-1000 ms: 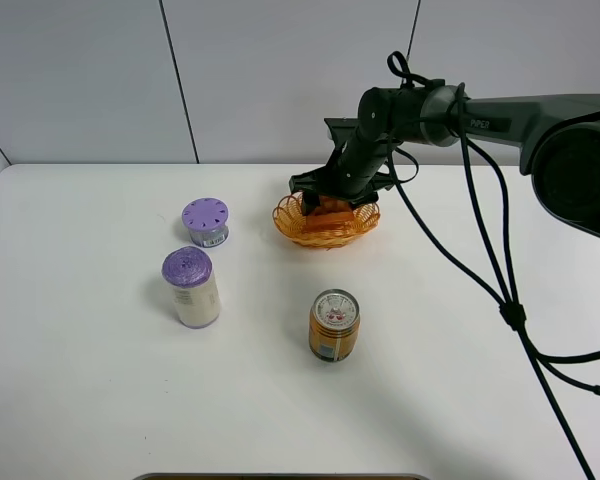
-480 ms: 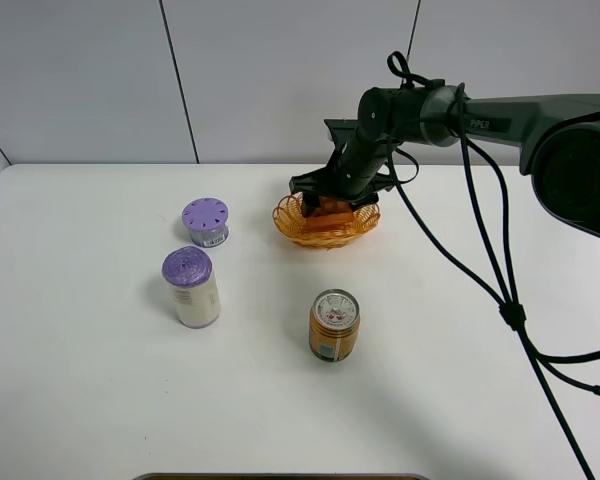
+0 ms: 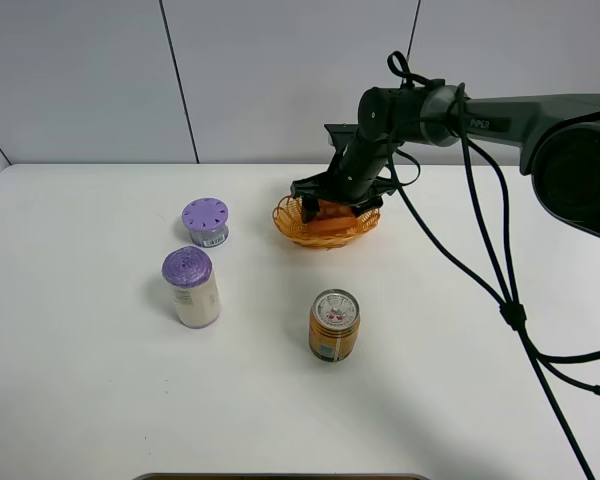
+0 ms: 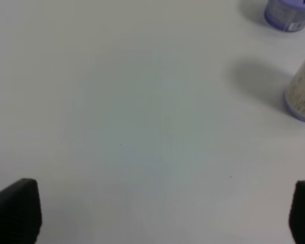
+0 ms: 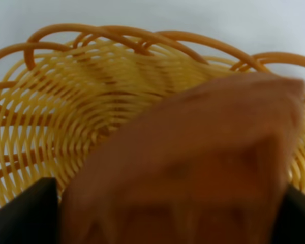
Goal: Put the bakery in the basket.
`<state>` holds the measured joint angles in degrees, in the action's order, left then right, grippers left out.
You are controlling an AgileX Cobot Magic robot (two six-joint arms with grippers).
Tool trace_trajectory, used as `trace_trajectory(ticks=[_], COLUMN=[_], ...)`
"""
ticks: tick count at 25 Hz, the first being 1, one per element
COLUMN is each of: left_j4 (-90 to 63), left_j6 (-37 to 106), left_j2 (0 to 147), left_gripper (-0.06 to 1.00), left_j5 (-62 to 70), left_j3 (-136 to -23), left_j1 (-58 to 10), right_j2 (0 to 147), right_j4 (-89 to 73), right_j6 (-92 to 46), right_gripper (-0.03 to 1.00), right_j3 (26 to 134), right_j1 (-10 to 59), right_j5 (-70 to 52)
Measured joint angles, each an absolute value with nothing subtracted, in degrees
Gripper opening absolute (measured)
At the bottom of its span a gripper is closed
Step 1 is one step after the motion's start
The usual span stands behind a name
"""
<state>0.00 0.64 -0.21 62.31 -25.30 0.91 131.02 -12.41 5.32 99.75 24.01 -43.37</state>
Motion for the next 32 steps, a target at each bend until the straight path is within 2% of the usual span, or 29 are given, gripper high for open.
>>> trace_trajectory(ticks=[4, 18, 32], left_j4=[0.0, 0.0, 0.0], left_j6=[0.64, 0.64, 0.64], left_j2=[-0.21, -0.21, -0.21], left_gripper=[0.99, 0.99, 0.99], left_j5=[62.31, 62.31, 62.31], left_j3=[-25.3, -25.3, -25.3], left_j1=[0.91, 0.91, 0.91], right_j2=[131.02, 126.69, 112.99], right_j4=[-12.41, -12.89, -2.79], right_j6=[5.32, 5.32, 8.5], right_gripper=[0.86, 0.86, 0.86], right_j3=[99.75, 99.75, 100.11], right_j1=[24.01, 24.01, 24.01], right_j5=[-43.42, -46.51, -65.28])
